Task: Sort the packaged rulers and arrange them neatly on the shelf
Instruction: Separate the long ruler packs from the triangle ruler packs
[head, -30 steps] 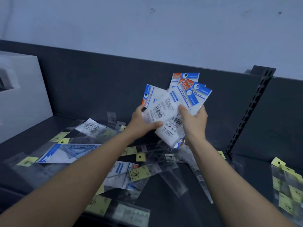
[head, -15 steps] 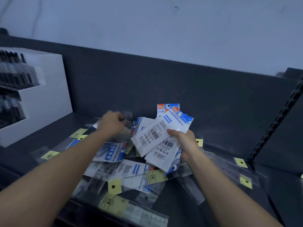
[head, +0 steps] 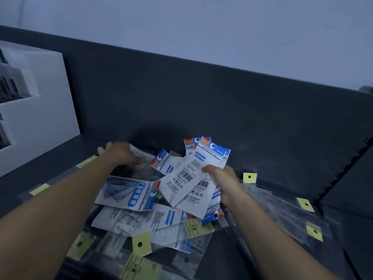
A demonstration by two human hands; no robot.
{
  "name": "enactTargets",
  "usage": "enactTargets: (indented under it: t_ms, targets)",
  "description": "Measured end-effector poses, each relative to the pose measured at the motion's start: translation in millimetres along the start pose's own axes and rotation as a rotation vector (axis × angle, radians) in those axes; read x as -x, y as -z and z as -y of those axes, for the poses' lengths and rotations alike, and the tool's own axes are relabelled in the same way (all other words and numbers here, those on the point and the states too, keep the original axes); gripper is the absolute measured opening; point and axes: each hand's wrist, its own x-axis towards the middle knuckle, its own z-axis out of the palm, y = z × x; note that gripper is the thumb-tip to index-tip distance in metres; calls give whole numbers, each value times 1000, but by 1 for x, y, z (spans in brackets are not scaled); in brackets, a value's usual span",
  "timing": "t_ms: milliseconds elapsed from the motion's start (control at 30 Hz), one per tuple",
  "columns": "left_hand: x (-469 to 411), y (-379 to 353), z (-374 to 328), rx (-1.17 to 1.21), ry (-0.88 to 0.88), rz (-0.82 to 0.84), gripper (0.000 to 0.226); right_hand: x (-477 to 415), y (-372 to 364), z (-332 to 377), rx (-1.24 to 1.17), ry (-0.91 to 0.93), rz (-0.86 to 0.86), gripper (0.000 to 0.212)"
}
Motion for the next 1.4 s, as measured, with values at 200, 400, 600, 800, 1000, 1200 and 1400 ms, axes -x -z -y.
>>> enactTargets:
  t_ms: [200,400,600,800,1000,1200,1400]
  targets:
    - [-4,-2,1,61,17,-55,49,-4,3,0,8,-22,20,19]
    - [4,5,-6,445,-69,-93,37,-7,3,0,5,-32,36,23]
    - [1,14,-5,444,-64,34,38,-8,4,-1,-6,-30,44,25]
    - [9,13,-2,363,-159,78,30,-7,6,-2,-33,-27,57,24]
    - [13,27,-3,643,-113,-352,28,-4,5,-2,-41,-25,59,25]
    - [42,56,-23,959,-229,-692,14,-1,1,4,-105,-13,48,24]
    - [76,33,-52,1023,-219,-329,20,8,-6,10,-164,-25,56,19]
